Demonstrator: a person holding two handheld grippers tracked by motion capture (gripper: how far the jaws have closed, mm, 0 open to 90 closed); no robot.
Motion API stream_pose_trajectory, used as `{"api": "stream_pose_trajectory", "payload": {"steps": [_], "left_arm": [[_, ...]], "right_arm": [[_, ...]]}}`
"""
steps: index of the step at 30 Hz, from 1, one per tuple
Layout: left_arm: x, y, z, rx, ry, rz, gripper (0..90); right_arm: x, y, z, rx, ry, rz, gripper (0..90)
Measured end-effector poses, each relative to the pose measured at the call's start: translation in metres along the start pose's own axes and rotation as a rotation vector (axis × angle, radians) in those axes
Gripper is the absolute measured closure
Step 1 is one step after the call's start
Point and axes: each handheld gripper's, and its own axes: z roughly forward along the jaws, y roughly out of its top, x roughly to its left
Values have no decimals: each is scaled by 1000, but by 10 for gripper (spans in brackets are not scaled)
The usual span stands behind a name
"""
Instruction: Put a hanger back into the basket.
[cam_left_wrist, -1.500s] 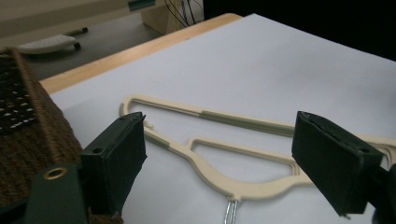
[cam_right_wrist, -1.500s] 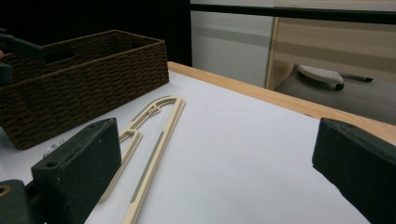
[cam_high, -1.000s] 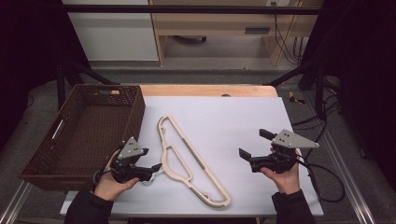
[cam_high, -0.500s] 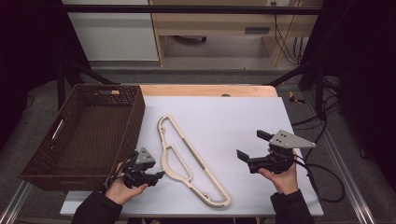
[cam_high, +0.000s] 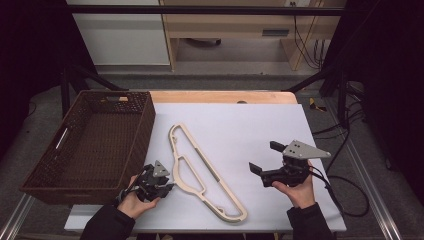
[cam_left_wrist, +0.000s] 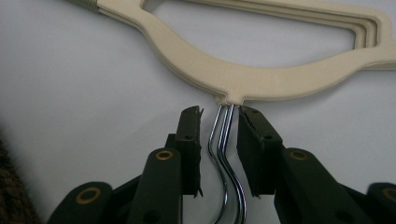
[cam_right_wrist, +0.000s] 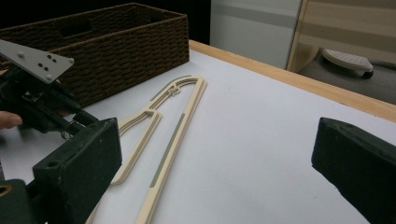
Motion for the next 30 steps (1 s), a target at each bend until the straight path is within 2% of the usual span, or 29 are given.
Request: {"api": "stream_pose_trajectory", "payload": {"steps": [6,11,15,18,21,26,30], "left_arm": [[1,0,3,11,-14,6,759],[2,1,2,16,-4,10,813],[1,1,1,2,-1,8,828],[1,2,-3,-23,-17,-3,841],[0,3,-5,-26,-33,-5,850],[-5,7,-9,-43,-45,5,875],[-8,10,-14,-60,-38,6,881]], "right_arm": [[1,-1,3,12,4,-3,18],[1,-1,4,20,7,-4,18],[2,-2,6,26,11,-5,18],[3,-2,7,31,16,-3,18],[4,-2,8,33,18,-5,18],[7,-2,10,38,29,-13,30],[12,-2,15,56,40,-25,45]]}}
